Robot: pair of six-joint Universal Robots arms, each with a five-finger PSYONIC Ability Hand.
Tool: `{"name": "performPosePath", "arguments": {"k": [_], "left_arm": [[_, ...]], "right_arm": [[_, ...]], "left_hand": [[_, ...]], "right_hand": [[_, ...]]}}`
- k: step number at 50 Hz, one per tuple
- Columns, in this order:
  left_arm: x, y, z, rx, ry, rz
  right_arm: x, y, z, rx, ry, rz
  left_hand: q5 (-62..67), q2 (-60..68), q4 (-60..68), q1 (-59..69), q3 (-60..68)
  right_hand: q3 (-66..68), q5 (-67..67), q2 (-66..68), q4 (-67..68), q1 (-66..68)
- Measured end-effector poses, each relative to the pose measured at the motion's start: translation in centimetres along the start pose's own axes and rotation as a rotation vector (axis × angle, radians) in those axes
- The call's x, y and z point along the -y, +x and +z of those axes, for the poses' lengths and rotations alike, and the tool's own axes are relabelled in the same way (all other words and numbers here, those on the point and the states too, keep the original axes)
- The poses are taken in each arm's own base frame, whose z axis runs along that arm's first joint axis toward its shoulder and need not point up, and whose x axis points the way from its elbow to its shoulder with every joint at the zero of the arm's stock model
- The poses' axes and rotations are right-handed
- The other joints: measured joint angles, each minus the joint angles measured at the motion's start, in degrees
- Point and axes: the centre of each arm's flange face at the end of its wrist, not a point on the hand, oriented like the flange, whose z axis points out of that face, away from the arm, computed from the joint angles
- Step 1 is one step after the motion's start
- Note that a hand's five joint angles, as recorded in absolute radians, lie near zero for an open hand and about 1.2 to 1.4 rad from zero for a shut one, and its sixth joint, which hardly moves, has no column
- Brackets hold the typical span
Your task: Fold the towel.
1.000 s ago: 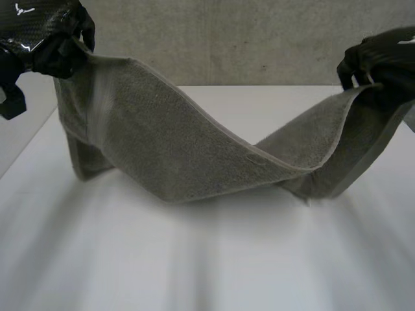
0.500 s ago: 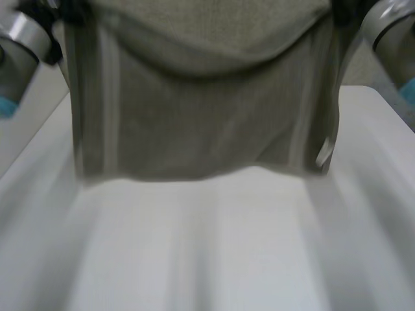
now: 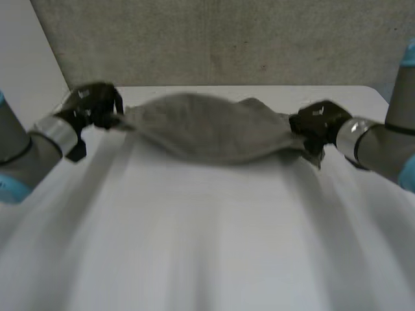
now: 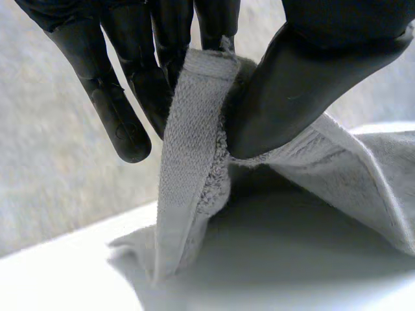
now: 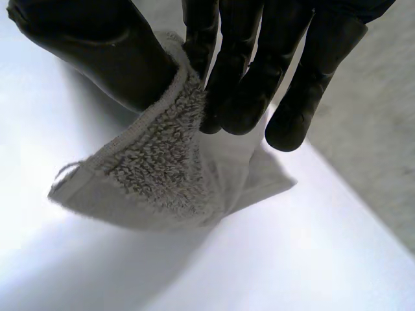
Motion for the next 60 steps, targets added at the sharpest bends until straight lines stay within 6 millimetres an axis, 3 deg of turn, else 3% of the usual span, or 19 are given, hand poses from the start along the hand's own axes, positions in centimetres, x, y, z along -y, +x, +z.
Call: {"name": "performPosePath", "arguments": {"k": [4, 12, 19, 22, 28, 35, 47, 60], "left_arm": [[-0.4, 0.0, -2.7, -0.022, -0.04, 0.063], [2.7, 0.3, -8.2, -0.06, 0.016, 0.11], [3.0, -0.1, -9.6, -0.06, 0.029, 0.097], [2.5, -0.9, -9.0, -0.048, 0.021, 0.09], [0.4, -3.3, -6.2, -0.019, -0.009, 0.07], [-1.4, -5.7, -2.8, 0.031, -0.027, 0.059], [-3.8, -5.8, 2.7, 0.044, -0.019, 0.073], [-5.5, -7.0, 6.1, 0.089, -0.008, 0.084]], "right_arm": [[-0.6, -0.1, -2.6, 0.029, -0.011, 0.02], [1.1, 2.8, -9.2, 0.001, 0.108, 0.059], [1.0, 5.3, -10.8, -0.037, 0.113, 0.076], [0.4, 6.3, -9.9, -0.036, 0.086, 0.075], [-1.7, 8.0, -5.7, -0.023, 0.016, -0.01], [-2.4, 7.2, -0.9, -0.012, -0.014, -0.108], [-1.8, 5.0, 4.9, -0.053, 0.078, -0.081], [-3.5, 5.7, 9.5, -0.162, 0.137, -0.069]], "left_hand": [[0.0, 0.0, 0.0, 0.0, 0.0], [0.0, 0.0, 0.0, 0.0, 0.0], [0.0, 0.0, 0.2, 0.0, 0.0], [0.0, 0.0, 0.2, 0.0, 0.0], [0.0, 0.0, 0.2, 0.0, 0.0], [0.0, 0.5, 0.2, 0.0, 0.4], [1.1, 0.7, 0.2, 0.0, 0.5], [1.2, 0.7, 0.2, 0.0, 0.5]], "right_hand": [[0.0, 0.0, 0.0, 0.0, 0.0], [0.0, 0.0, 0.0, 0.0, 0.0], [0.0, 0.0, 0.0, 0.0, 0.0], [0.0, 0.0, 0.0, 0.0, 0.0], [0.0, 0.0, 0.0, 0.0, 0.0], [0.0, 0.0, 0.0, 0.0, 0.0], [0.0, 0.0, 0.0, 0.0, 0.0], [0.0, 0.0, 0.0, 0.0, 0.0]]}}
